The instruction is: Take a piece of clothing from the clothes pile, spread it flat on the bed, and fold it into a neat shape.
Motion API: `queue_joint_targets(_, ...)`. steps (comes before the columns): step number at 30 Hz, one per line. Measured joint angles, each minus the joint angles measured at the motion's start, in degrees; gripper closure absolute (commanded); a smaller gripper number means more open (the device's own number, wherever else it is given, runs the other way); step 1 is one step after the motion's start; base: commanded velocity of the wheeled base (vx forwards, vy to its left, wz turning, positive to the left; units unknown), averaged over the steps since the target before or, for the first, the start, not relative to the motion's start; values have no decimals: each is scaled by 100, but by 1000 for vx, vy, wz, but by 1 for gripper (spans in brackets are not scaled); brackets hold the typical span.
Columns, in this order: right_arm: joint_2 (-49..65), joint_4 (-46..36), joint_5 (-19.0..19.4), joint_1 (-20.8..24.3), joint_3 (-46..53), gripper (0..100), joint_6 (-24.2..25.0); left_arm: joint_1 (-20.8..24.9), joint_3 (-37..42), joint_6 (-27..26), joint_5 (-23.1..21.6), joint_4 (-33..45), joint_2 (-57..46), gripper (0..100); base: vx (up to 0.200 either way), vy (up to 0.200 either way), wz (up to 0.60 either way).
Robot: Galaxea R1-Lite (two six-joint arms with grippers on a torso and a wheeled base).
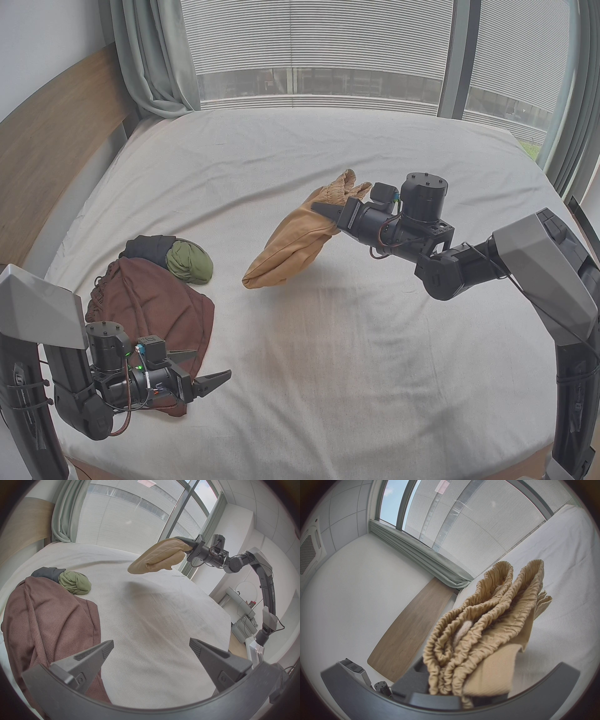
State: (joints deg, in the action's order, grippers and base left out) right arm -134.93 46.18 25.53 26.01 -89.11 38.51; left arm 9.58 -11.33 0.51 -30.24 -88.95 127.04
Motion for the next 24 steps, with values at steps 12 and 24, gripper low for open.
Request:
queue_joint_targets(12, -857, 68, -98, 13, -661, 100, -371, -11, 17, -2, 0, -2, 11, 0, 0, 0, 0)
queue_joint_targets(24, -1463, 673, -202, -323, 332, 100, -627, -40, 33, 0, 0, -2, 15, 0, 0, 0, 0)
